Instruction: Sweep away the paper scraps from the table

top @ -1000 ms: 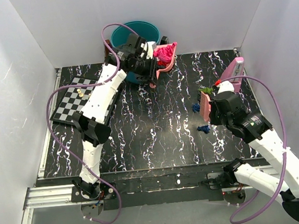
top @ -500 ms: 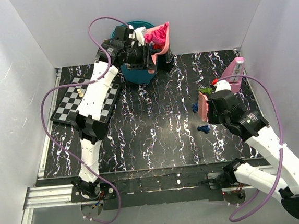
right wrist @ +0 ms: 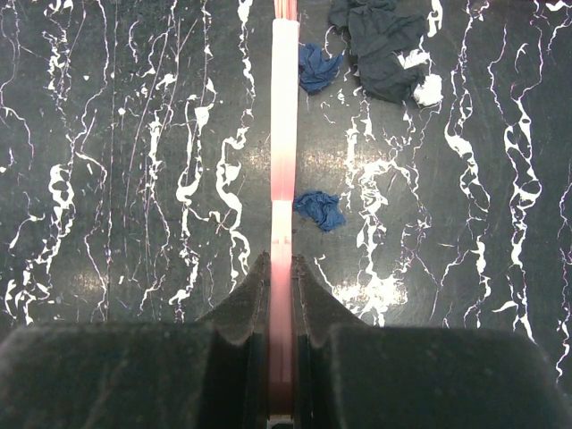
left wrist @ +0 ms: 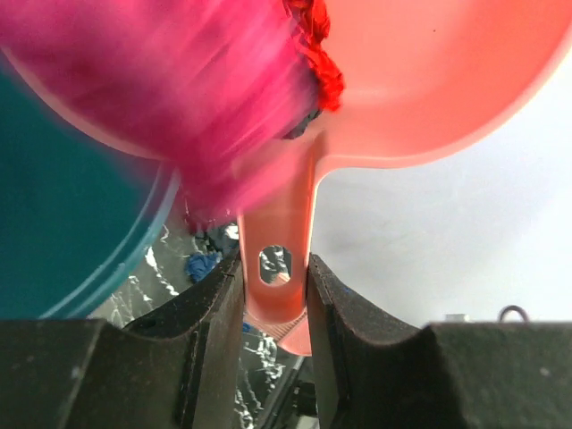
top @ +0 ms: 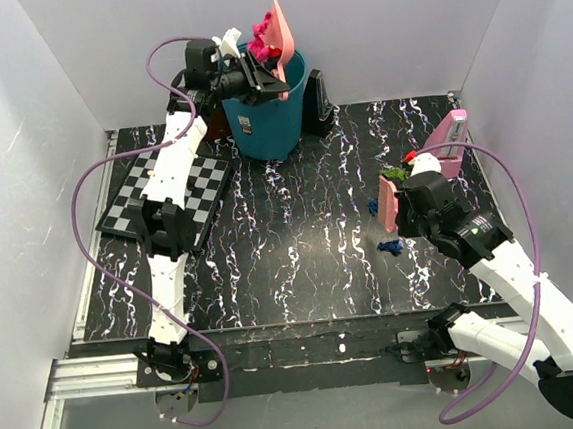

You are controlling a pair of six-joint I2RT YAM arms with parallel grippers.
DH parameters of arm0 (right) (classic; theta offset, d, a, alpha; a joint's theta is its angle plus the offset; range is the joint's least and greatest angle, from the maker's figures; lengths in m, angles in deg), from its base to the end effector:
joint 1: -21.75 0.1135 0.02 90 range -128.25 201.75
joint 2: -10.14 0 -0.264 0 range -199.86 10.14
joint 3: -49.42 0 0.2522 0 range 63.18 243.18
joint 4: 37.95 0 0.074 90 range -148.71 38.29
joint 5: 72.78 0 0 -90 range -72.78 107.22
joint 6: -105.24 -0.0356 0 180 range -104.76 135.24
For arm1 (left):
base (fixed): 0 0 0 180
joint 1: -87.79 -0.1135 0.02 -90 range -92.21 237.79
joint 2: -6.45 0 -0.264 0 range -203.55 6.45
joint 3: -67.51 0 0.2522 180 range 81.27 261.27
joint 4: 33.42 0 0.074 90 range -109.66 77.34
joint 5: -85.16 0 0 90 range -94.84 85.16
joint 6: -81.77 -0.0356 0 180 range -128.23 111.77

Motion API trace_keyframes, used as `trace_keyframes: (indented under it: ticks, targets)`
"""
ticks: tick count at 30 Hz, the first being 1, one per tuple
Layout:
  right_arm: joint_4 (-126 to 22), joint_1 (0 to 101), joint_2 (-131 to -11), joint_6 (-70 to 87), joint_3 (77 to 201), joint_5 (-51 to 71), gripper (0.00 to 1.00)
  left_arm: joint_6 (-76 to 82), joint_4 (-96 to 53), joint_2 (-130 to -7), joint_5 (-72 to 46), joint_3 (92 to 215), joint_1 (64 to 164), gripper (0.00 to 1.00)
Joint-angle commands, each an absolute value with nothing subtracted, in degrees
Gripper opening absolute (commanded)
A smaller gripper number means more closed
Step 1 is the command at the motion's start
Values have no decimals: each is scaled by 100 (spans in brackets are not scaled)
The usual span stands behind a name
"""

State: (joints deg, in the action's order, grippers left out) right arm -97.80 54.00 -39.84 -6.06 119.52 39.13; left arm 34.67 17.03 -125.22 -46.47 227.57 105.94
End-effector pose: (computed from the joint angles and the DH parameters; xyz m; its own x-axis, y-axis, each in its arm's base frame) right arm 0.1503 0.0791 0.3340 -0.5953 0.0229 -0.8032 -0.0388 0.9976 0.0571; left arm 0.4779 -0.1815 0.3928 -0.8182 -0.2672 -0.5091 0.3562 0.4594 -0.8137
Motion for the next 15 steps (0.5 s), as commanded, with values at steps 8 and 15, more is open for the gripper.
trace_keyframes:
  ticks: [8, 15]
  targets:
    - [-9469, 5383, -4005, -744, 11917, 3823, 1, 6857, -2817, -11765, -5986, 20160, 10300, 21]
    - [-9434, 5383, -4075, -744, 11917, 3744, 1, 6965, -2880, -11677, -6136, 20220, 10273, 21]
